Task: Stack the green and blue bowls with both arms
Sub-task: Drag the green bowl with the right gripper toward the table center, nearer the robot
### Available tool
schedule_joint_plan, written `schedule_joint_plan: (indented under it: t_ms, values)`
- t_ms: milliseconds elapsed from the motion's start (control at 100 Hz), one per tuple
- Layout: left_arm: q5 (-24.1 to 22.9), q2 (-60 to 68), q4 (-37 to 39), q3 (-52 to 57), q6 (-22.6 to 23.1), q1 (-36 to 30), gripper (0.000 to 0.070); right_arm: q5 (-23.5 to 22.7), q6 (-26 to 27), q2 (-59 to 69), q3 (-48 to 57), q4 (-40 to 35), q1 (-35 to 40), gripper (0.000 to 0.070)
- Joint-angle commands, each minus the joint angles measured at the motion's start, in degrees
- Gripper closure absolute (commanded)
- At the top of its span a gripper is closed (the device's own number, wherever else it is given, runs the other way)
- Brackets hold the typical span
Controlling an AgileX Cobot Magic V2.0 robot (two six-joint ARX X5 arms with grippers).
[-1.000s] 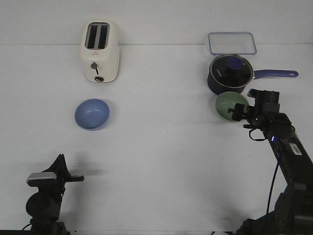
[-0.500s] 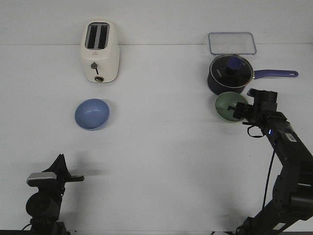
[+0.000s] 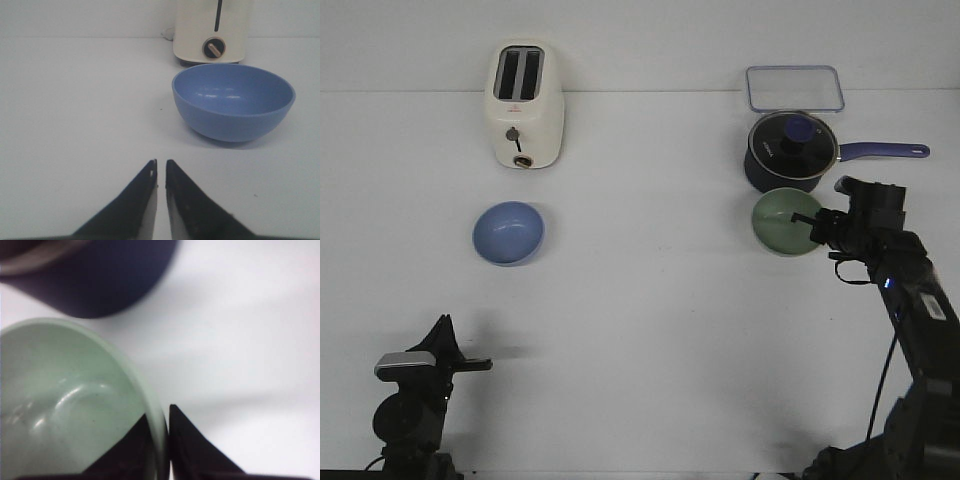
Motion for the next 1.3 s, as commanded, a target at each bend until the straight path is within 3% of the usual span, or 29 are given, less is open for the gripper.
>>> schedule_joint_plan:
  t_ms: [0,140,300,470,630,860,1290]
  values:
    - [0.11,-0.07,0.63,-1.14,0.42,0.02,0.0685,-1.95,0.39,-4.57,-0.52,-0.68,1.18,0.07]
    - [0.09,-0.07,0.63,-1.14,0.42,0.02,0.0685,-2.1,1.95,-15.37,-7.17,-0.79,7.56,0.07]
    - [0.09,-0.07,0.63,-1.14,0.42,0.02,0.0685,-1.2,5.53,-23.5,-15.3,-0.33,20.57,0.07]
    - [0.11,-0.07,0.63,-1.14,0.42,0.02,0.0685,3.17,10.36,-24.24,-21.24,2.56,34.36,0.07]
    - [0.11,-0.07,0.63,-1.14,0.42,0.02,0.0685,6.34,13.2,-21.33,-23.19,6.1,42.53,0.07]
    - [0.09,-0.07,0.63,-1.14,0.42,0.02,0.0685,8.37,13.29,-16.2,-23.19,6.01,46.93,0.07]
    - [0.09,-0.07,0.61,-1.14,0.42,0.0,0.0685,10.67,11.26,-13.92,-23.19,2.16,47.45,0.0696]
